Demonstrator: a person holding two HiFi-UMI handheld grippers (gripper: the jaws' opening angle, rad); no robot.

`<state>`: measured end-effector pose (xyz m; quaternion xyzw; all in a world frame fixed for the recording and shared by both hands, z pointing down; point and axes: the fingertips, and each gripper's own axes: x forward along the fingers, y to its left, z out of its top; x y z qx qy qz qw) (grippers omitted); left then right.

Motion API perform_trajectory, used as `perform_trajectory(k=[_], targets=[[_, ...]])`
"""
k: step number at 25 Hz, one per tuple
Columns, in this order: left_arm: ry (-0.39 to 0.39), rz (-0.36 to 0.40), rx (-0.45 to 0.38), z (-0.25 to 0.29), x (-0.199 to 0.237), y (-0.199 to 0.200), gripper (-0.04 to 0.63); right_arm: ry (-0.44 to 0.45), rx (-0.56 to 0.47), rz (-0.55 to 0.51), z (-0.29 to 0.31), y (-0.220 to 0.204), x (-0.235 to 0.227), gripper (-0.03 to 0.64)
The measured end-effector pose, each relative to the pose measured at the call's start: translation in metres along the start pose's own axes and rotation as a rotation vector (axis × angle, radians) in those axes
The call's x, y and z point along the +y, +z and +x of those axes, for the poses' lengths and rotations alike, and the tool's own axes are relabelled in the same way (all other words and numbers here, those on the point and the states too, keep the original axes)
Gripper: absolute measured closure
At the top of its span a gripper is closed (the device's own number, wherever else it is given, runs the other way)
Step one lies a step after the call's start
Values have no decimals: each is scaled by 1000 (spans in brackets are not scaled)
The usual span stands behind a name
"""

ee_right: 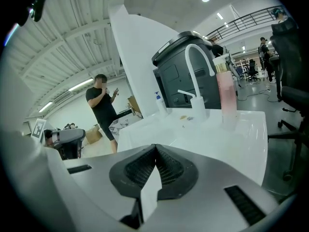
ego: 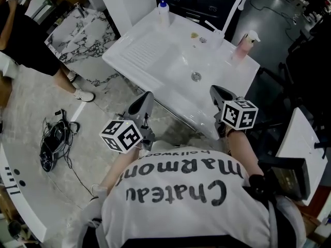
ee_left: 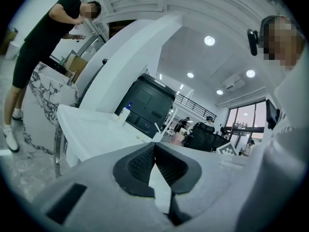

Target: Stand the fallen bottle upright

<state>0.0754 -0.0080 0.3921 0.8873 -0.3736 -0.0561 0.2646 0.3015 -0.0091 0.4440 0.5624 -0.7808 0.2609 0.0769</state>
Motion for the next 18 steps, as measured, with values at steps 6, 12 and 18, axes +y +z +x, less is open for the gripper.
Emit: perform_trajectory(k=[6,12,18], targets=[[18,1,-2,-7,-3,-3,581,20,25,-2,-1,-11,5,604],[23,17,-8,-11,-7,0,581,33,7,28,-5,-9,3,604],[22,18,-8,-14,-11,-2,581,38,18,19,-7,-12,5,604]])
